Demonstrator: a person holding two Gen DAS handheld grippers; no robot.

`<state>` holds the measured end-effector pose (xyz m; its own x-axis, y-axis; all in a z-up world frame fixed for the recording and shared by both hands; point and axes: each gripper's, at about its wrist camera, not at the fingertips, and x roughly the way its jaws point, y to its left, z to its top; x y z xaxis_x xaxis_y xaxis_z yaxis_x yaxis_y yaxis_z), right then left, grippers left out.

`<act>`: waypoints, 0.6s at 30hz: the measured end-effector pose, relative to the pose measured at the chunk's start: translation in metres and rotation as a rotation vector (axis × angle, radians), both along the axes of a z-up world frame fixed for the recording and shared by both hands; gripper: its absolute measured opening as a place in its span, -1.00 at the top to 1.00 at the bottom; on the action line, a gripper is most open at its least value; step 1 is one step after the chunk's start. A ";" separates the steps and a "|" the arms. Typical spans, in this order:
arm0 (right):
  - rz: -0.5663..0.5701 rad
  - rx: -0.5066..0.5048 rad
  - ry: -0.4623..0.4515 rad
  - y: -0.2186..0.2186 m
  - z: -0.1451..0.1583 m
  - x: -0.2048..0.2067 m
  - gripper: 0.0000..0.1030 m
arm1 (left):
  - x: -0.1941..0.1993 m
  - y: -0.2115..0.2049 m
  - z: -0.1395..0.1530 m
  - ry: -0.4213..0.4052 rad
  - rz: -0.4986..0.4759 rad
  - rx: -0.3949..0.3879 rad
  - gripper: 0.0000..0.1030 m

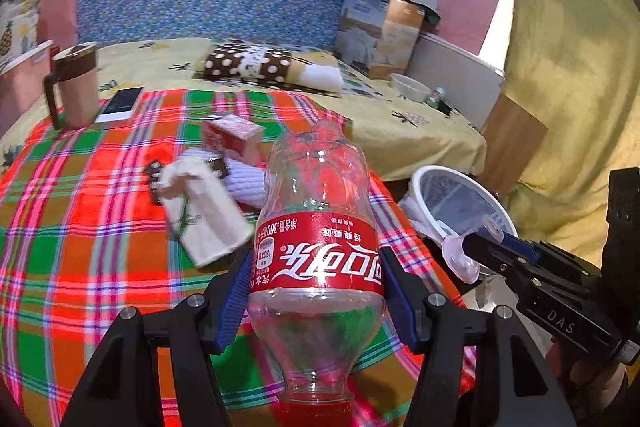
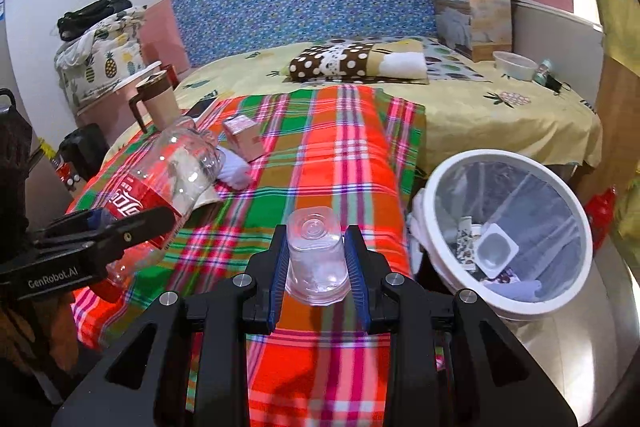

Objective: Collect trash
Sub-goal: 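Carry the Coca-Cola bottle in the left tool and clear cup in the right tool over the bin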

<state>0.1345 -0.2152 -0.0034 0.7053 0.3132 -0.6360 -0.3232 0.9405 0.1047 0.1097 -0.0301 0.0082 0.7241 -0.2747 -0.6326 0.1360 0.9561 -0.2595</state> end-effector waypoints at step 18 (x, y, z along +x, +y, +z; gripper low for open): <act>-0.157 0.009 0.007 -0.073 -0.005 0.015 0.41 | 0.052 -0.097 -0.005 0.007 -0.209 0.022 -0.19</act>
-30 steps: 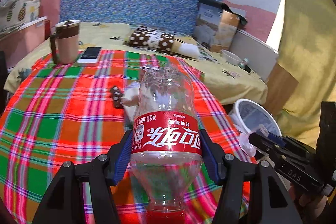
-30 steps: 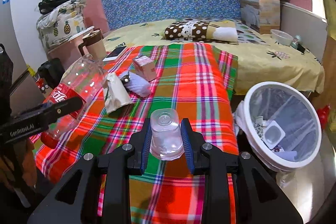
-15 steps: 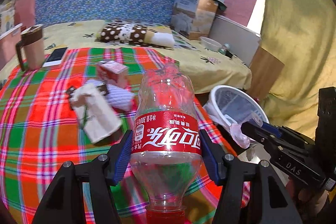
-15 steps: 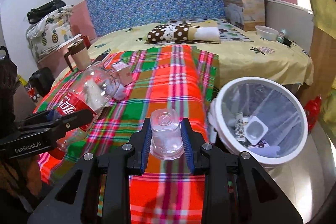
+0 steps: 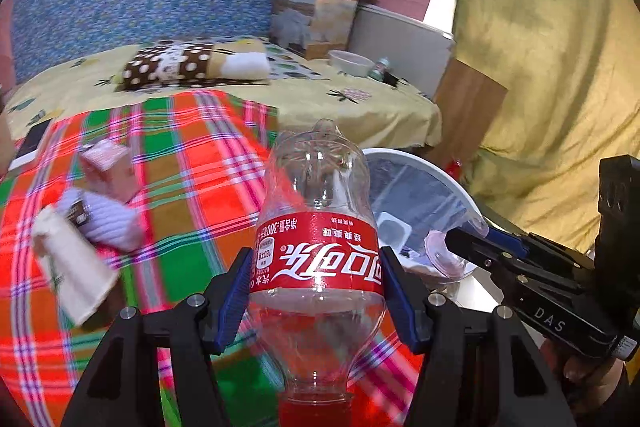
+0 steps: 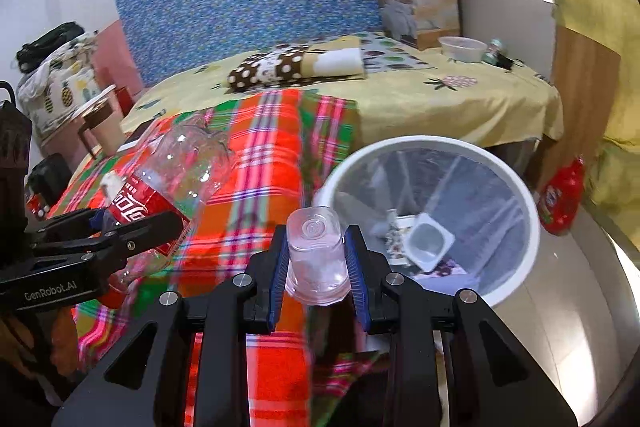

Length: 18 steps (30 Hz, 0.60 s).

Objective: Collect trash
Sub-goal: 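Carry the Coca-Cola bottle in the left tool and clear cup in the right tool over the bin, then open both tools to drop the bottle and cup into the bin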

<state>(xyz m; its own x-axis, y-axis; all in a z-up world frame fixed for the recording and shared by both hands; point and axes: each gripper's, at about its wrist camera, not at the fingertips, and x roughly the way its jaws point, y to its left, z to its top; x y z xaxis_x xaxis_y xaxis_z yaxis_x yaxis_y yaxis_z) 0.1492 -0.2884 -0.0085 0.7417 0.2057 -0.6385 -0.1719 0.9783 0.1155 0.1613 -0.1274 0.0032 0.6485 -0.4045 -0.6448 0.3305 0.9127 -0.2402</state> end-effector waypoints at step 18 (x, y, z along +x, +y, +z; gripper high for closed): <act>-0.151 -0.012 0.032 -0.058 -0.014 0.021 0.41 | 0.055 -0.091 -0.024 0.035 -0.188 0.020 -0.19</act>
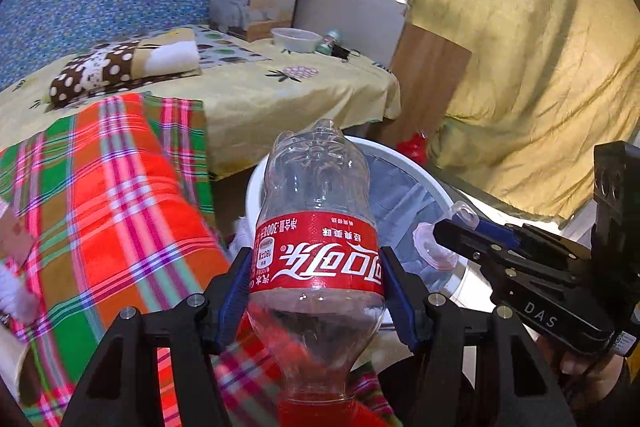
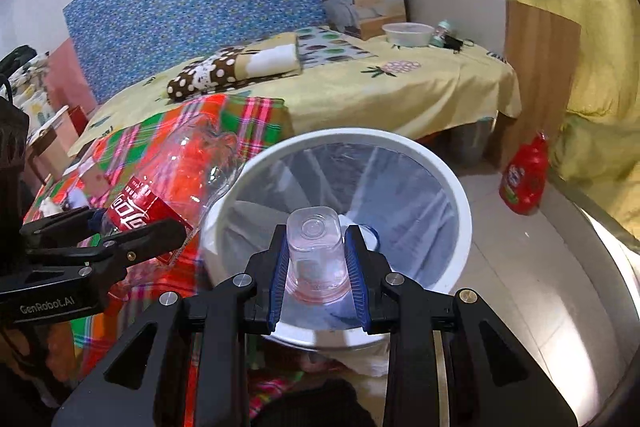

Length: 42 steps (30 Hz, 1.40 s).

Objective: Collect trash
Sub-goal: 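Open both tools to drop the bottle and cup into the bin, then move both open tools back over the remaining trash on the bed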

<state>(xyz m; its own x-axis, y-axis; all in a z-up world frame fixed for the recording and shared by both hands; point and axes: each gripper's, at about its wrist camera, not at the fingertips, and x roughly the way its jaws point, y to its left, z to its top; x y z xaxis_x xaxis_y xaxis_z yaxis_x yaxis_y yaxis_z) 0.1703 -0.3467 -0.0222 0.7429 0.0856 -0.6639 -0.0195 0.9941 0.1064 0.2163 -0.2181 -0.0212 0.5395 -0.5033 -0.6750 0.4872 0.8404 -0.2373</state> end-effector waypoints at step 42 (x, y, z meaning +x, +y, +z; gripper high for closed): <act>0.008 0.033 -0.001 0.006 0.005 -0.013 -0.05 | -0.026 0.035 0.020 -0.037 0.082 -0.057 -0.40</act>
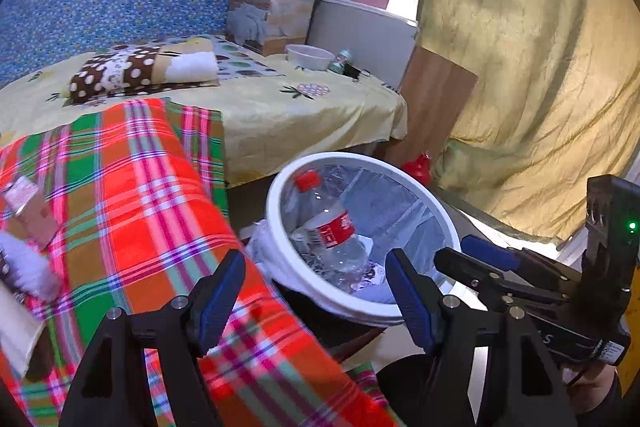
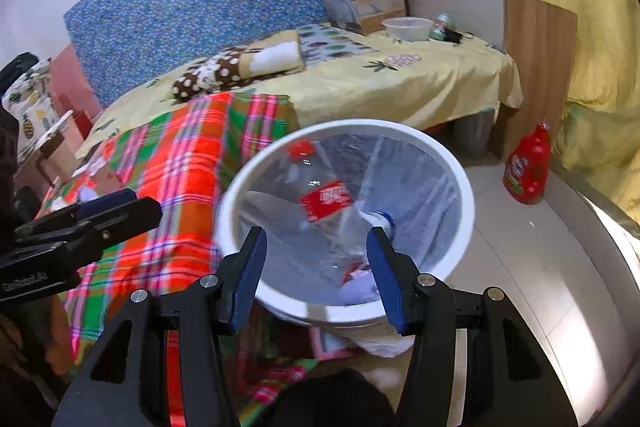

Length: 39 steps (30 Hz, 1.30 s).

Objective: Collect trash
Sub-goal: 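Move both open tools back over the remaining trash on the bed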

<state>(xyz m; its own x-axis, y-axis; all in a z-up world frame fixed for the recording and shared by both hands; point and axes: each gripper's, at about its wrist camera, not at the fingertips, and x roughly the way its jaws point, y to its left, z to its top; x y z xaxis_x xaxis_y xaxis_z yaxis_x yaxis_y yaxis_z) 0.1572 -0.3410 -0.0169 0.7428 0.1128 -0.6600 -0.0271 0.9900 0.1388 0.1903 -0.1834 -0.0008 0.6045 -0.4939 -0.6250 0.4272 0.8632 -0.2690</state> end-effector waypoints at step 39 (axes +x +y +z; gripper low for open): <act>0.266 -0.026 -0.038 0.120 0.015 -0.031 -0.05 | -0.084 0.143 0.009 -0.034 0.324 -0.015 -0.37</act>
<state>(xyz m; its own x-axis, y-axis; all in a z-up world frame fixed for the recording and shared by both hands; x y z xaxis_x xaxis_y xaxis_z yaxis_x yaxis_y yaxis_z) 0.1262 -0.2209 -0.0017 0.7135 0.2905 -0.6376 -0.2915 0.9506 0.1069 0.1061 -0.0407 0.0085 0.7523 -0.2818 -0.5956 0.1403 0.9517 -0.2731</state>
